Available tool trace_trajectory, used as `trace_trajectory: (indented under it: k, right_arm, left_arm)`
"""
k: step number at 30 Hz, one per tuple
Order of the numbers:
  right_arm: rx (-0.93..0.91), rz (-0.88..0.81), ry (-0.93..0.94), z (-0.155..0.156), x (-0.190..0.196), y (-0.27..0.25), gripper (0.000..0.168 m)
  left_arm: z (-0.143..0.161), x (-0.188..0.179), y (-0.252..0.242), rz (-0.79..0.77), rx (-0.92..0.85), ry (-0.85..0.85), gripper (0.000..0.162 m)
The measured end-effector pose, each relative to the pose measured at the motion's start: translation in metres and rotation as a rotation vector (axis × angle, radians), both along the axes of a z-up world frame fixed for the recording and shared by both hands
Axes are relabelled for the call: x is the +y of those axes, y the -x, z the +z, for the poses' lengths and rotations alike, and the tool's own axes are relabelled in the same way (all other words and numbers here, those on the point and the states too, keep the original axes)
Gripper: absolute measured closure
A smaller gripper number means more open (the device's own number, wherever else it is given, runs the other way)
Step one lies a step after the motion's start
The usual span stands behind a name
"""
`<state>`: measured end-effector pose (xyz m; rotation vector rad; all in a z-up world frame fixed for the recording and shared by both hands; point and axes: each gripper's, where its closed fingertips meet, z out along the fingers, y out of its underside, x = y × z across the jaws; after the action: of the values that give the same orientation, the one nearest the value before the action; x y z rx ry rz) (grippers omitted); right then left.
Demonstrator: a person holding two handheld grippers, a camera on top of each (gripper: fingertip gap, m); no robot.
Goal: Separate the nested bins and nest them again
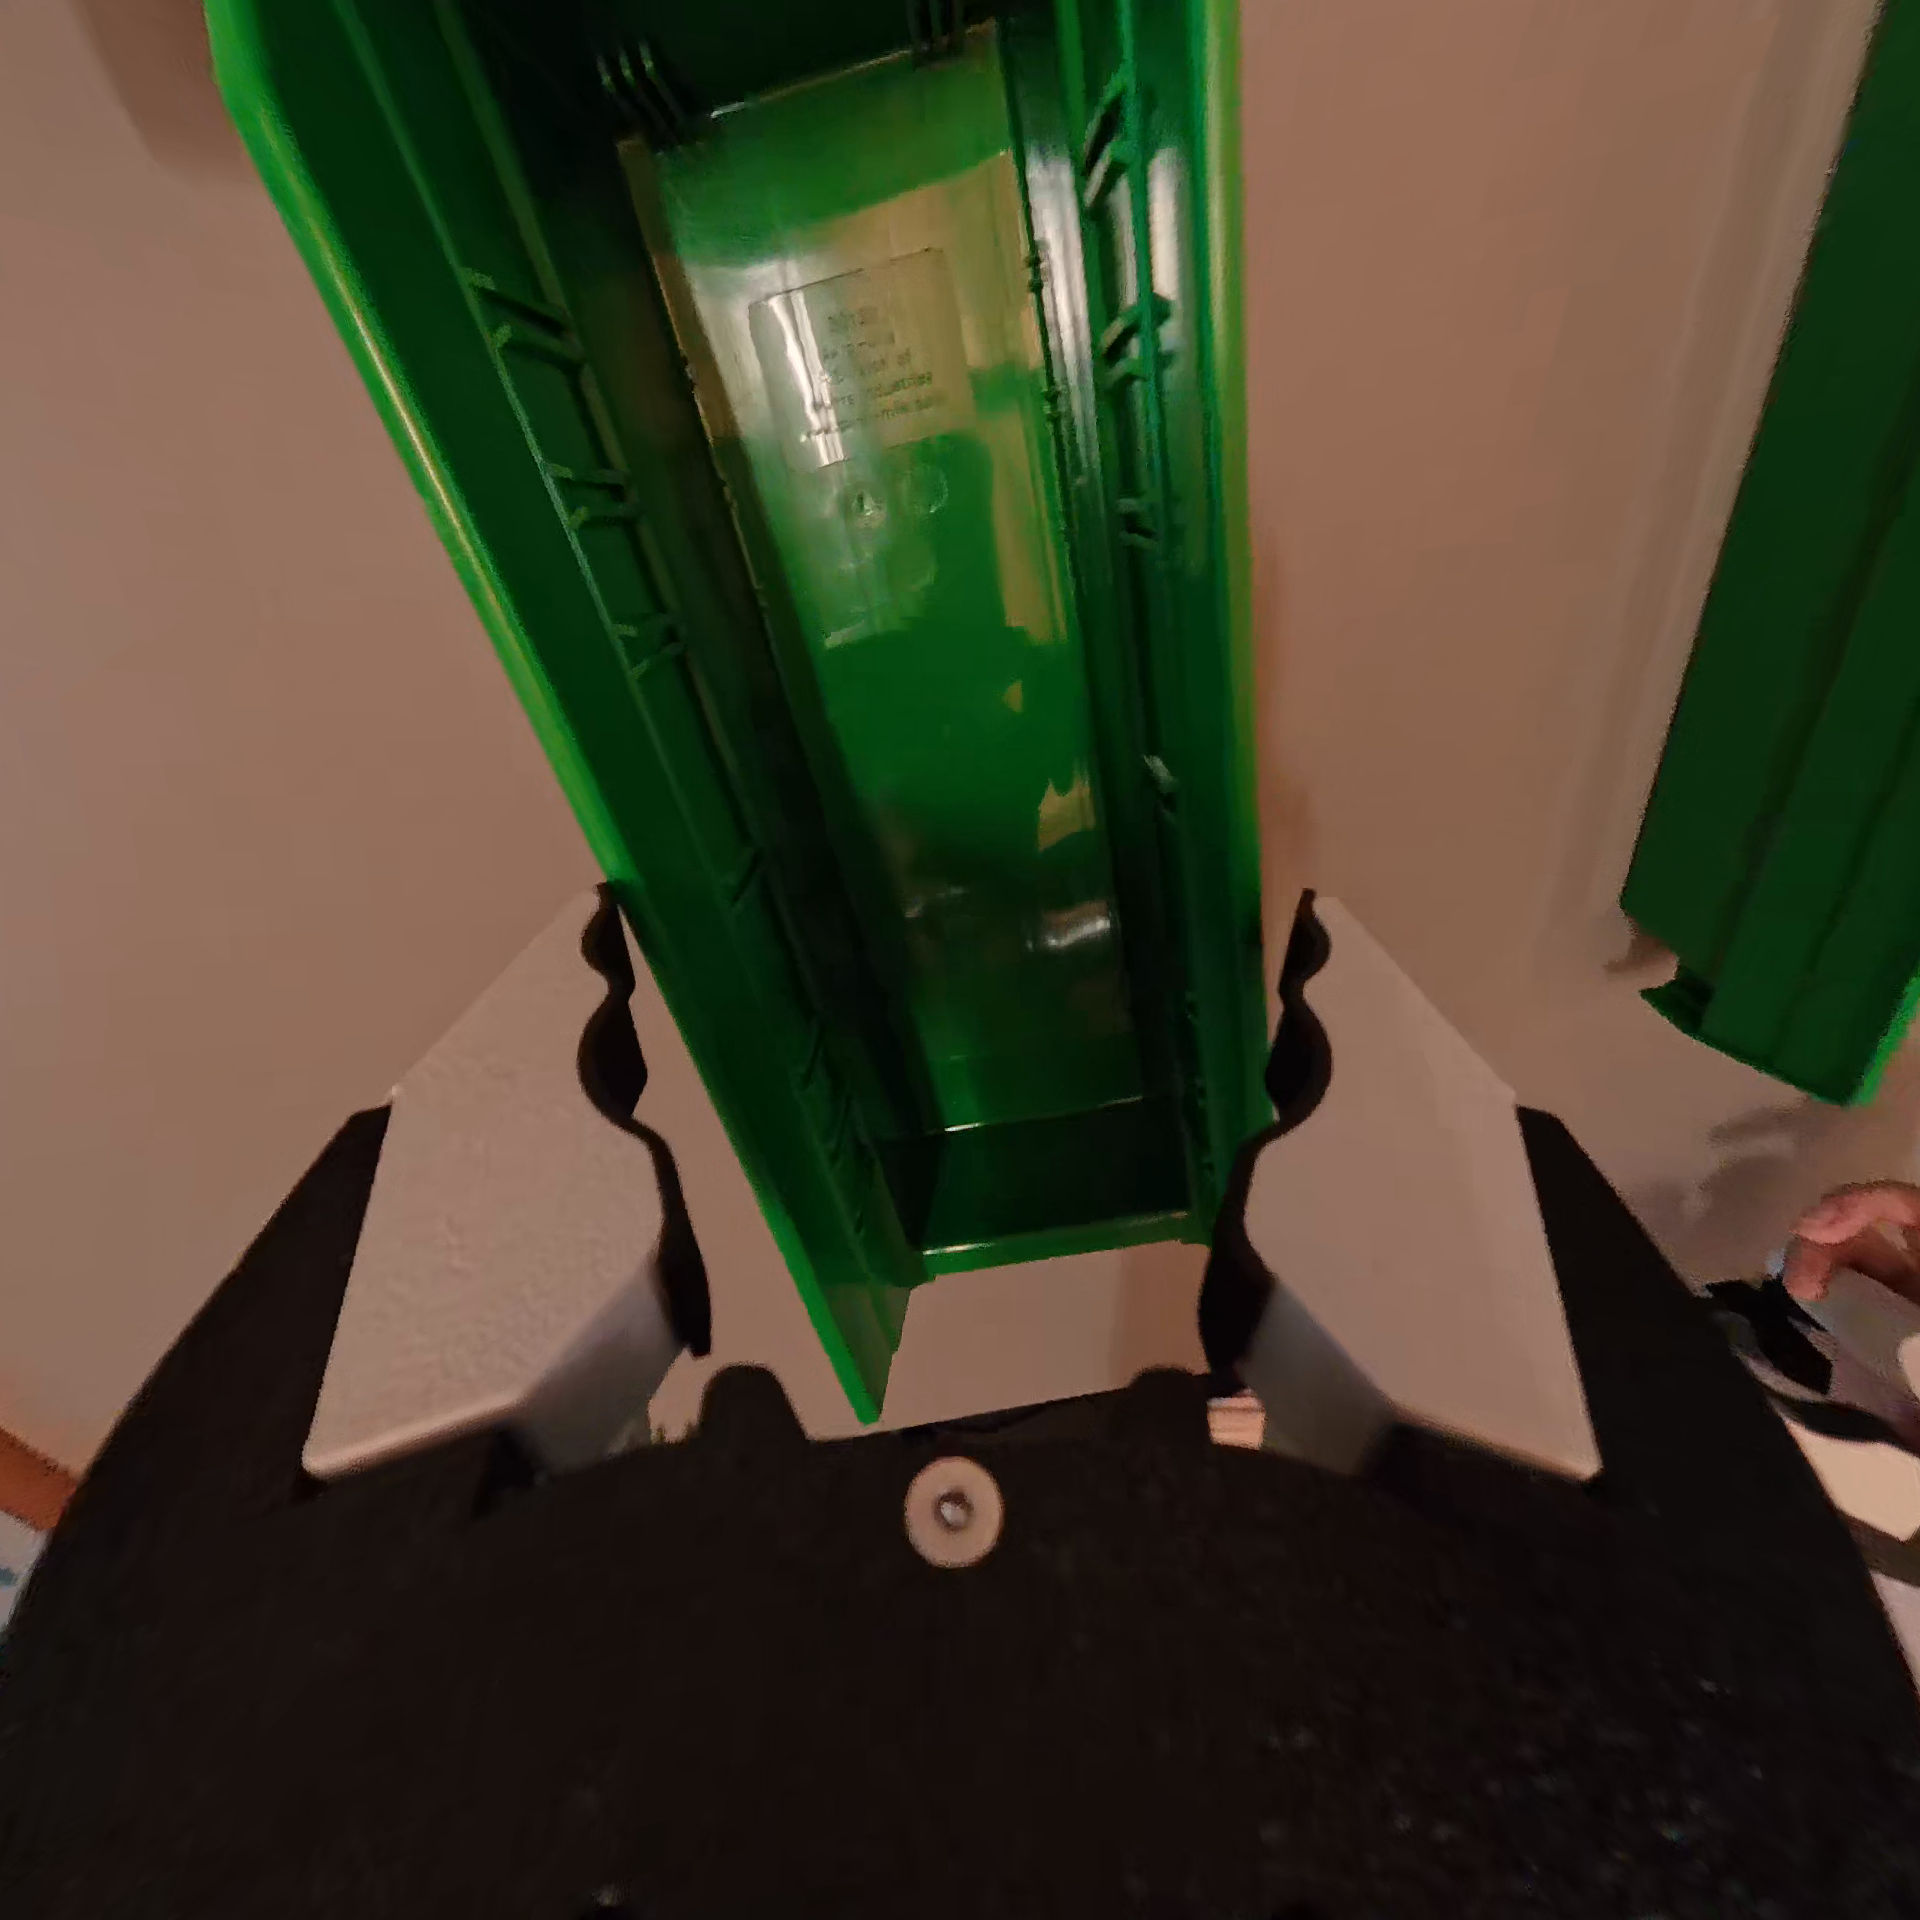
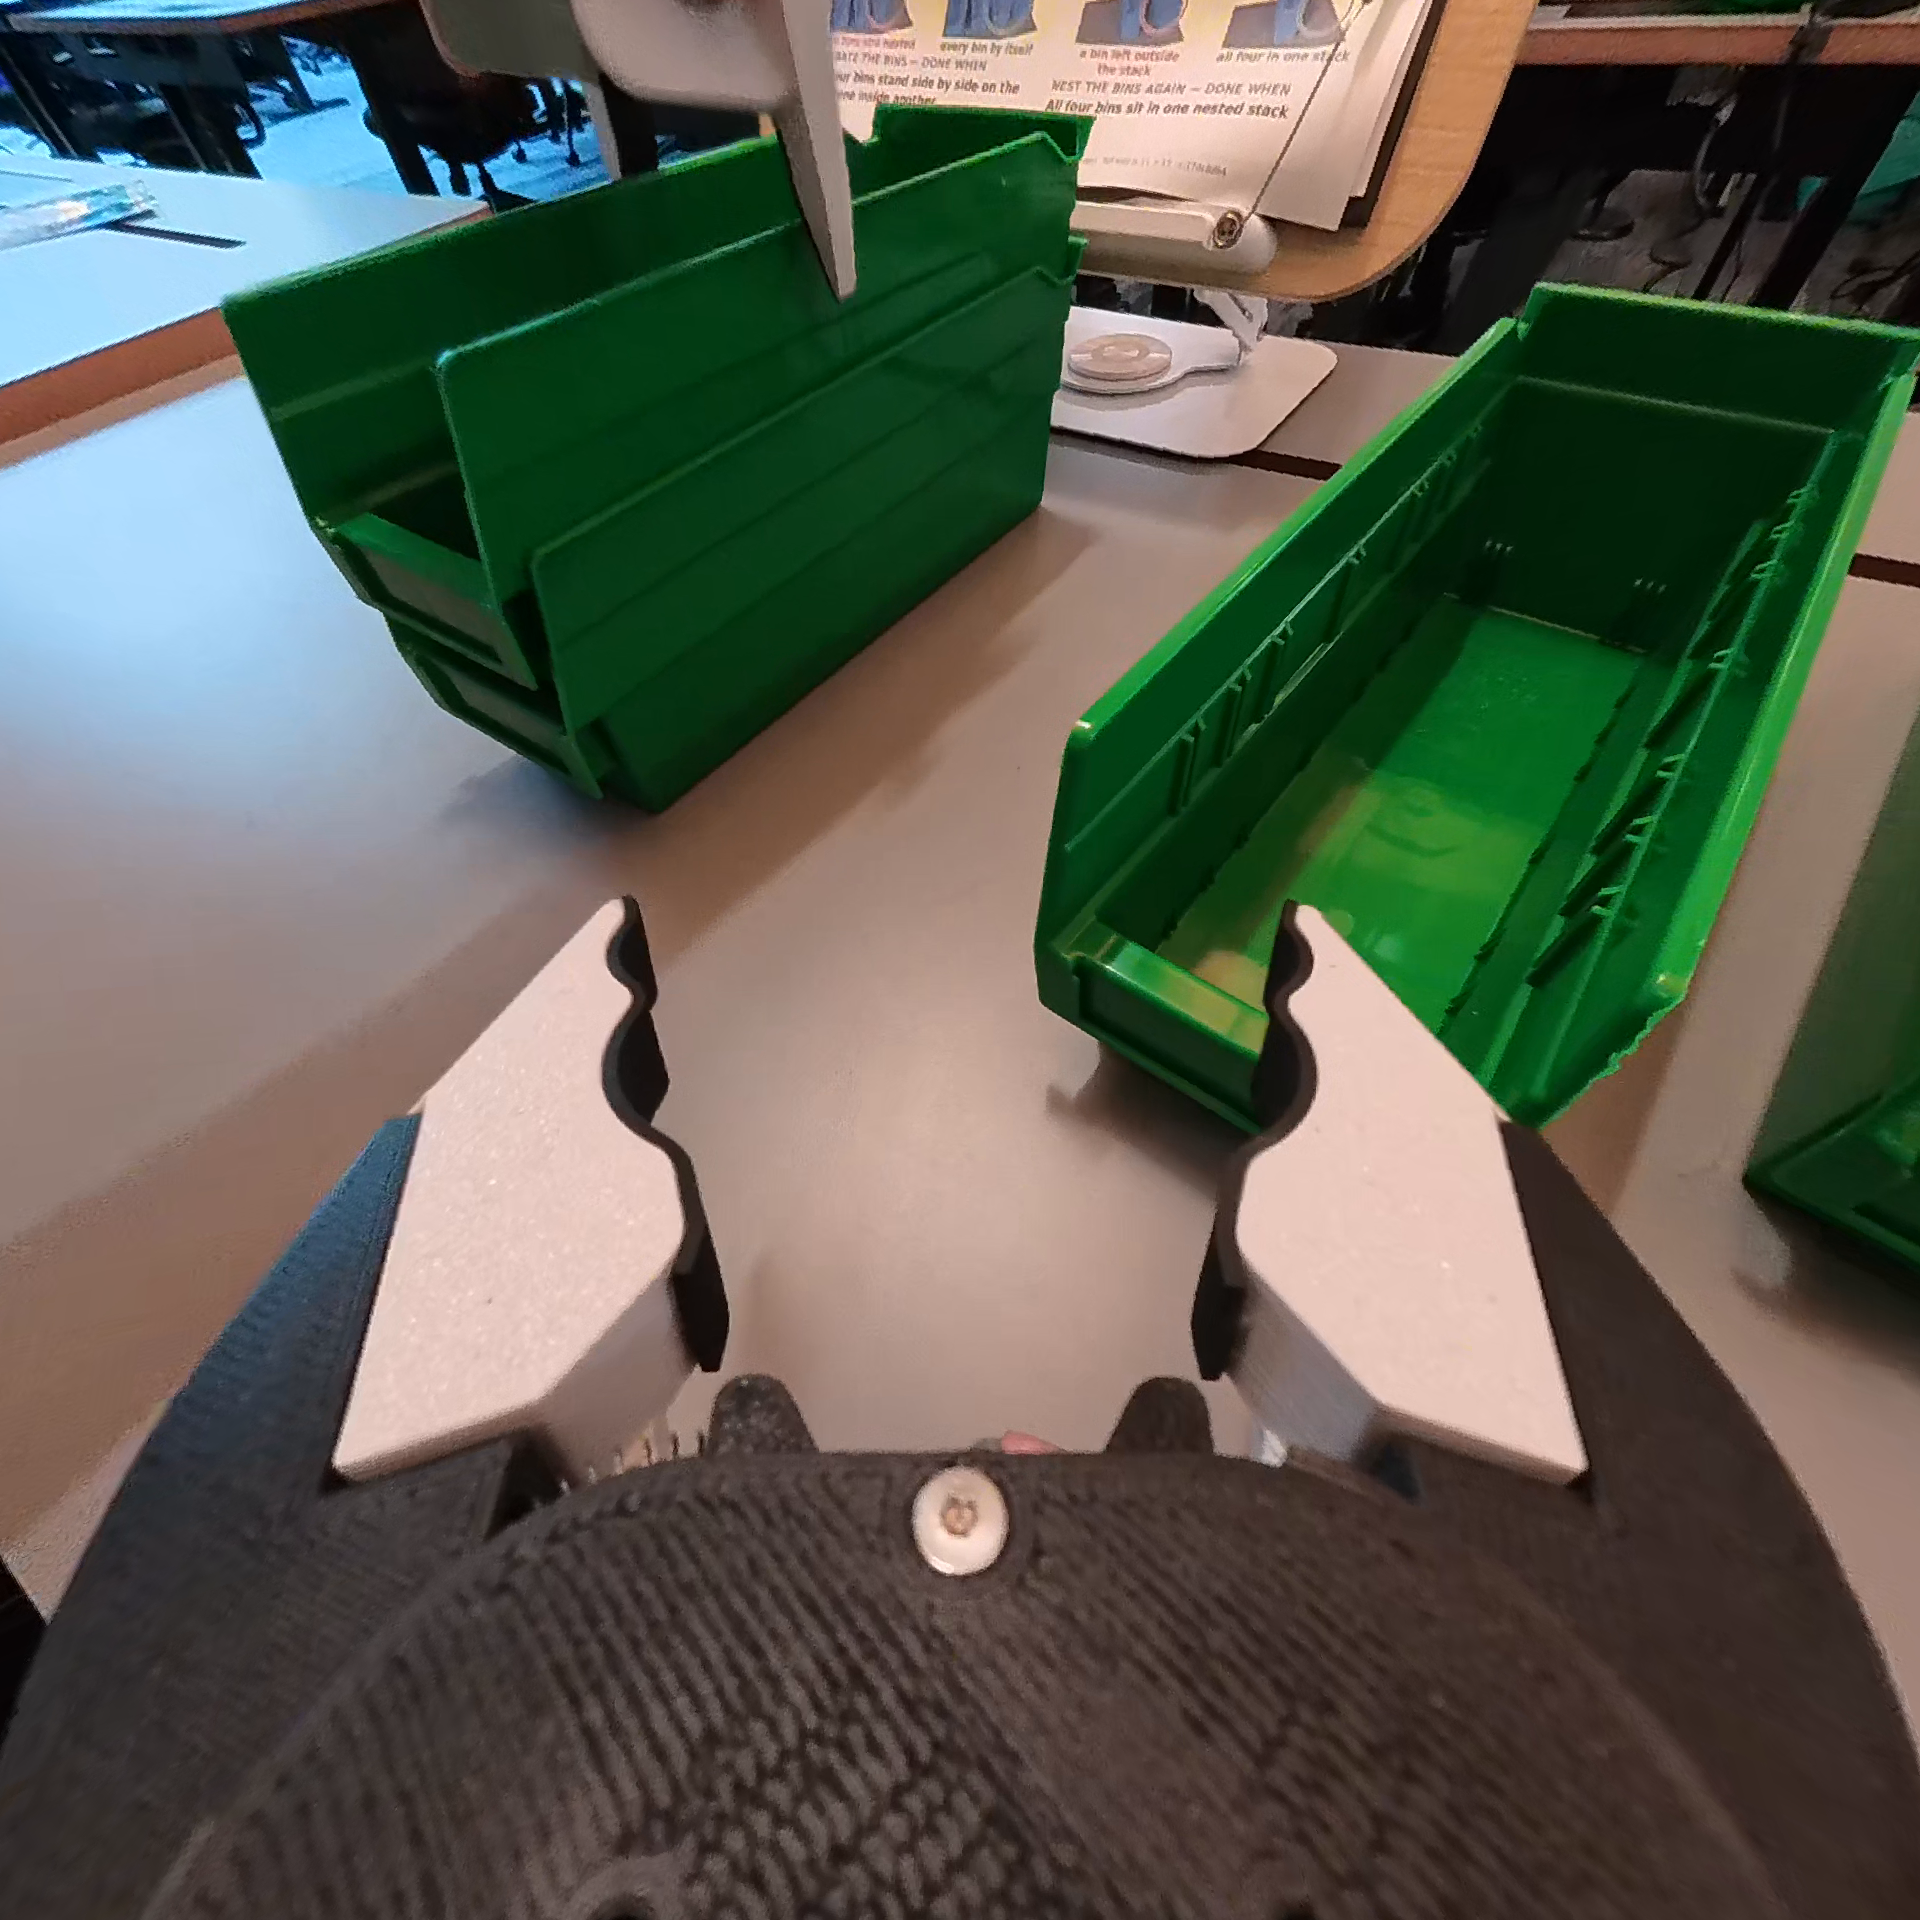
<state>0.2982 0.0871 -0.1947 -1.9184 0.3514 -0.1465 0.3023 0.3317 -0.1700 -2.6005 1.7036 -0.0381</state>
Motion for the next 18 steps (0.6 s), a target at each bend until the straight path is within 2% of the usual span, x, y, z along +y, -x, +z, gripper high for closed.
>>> trace_trajectory:
  k: [3,7,12,15,18]
  right_arm:
    - [-0.021,-0.009,0.011,0.004,-0.002,0.0,0.051]
    - [-0.07,-0.036,0.02,0.018,-0.008,0.001,0.049]
    - [-0.177,-0.104,0.042,0.042,-0.02,-0.002,0.045]
    - [-0.194,-0.156,0.026,0.054,-0.026,-0.009,0.043]
    - [-0.18,-0.218,0.015,0.062,-0.026,-0.023,0.042]
  left_arm:
    - [0.018,-0.005,-0.005,-0.035,-0.135,0.026,0.041]
    - [0.058,-0.006,-0.002,-0.068,-0.44,0.017,0.041]
    - [0.1,0.01,0.047,-0.005,-0.867,-0.094,0.041]
    - [0.105,0.02,0.088,0.043,-1.044,-0.182,0.043]
    - [0.091,0.017,0.119,0.047,-1.122,-0.244,0.044]
